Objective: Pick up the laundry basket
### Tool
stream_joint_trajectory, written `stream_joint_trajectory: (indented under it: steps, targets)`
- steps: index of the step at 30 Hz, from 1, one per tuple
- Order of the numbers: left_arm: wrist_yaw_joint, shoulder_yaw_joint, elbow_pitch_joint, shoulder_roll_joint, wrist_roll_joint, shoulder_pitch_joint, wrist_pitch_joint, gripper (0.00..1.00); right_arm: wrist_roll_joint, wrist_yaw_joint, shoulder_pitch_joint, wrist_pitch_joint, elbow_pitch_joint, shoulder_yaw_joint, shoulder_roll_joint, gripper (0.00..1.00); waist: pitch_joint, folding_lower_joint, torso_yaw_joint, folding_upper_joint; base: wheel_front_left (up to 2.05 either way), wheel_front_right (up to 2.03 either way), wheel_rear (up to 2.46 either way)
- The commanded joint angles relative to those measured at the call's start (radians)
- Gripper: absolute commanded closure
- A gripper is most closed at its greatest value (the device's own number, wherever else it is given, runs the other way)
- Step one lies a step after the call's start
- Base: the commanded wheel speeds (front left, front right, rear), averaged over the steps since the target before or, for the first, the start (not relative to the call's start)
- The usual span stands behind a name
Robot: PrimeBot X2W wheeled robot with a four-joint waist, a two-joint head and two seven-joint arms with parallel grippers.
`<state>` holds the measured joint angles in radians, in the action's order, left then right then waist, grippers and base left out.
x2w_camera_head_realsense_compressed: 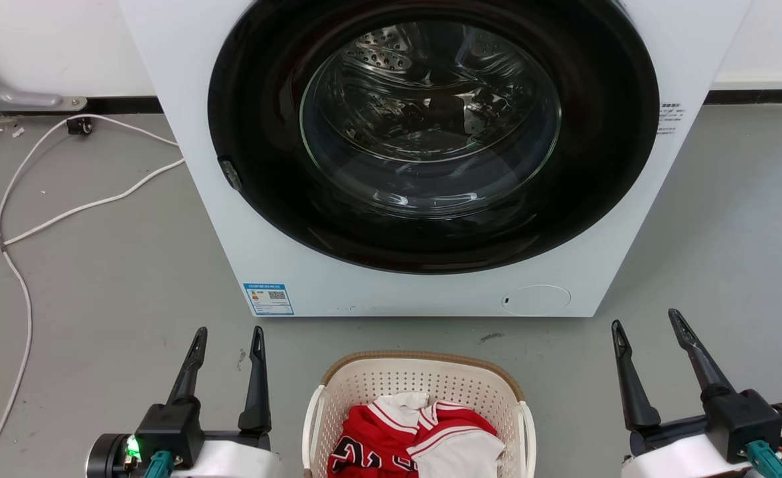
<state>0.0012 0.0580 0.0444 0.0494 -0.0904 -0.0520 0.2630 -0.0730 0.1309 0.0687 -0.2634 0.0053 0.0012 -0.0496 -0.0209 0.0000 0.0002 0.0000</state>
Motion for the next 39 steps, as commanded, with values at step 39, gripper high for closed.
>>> stream_joint_trajectory:
  steps: [39]
  targets:
    - [-0.097,-0.03,0.328,0.001,0.008,0.264,0.003,0.0,-0.038,0.0,-0.224,-0.002,0.273,0.022,-0.001,0.0,-0.33,0.0,-0.006,0.0,0.0,0.0,0.0]
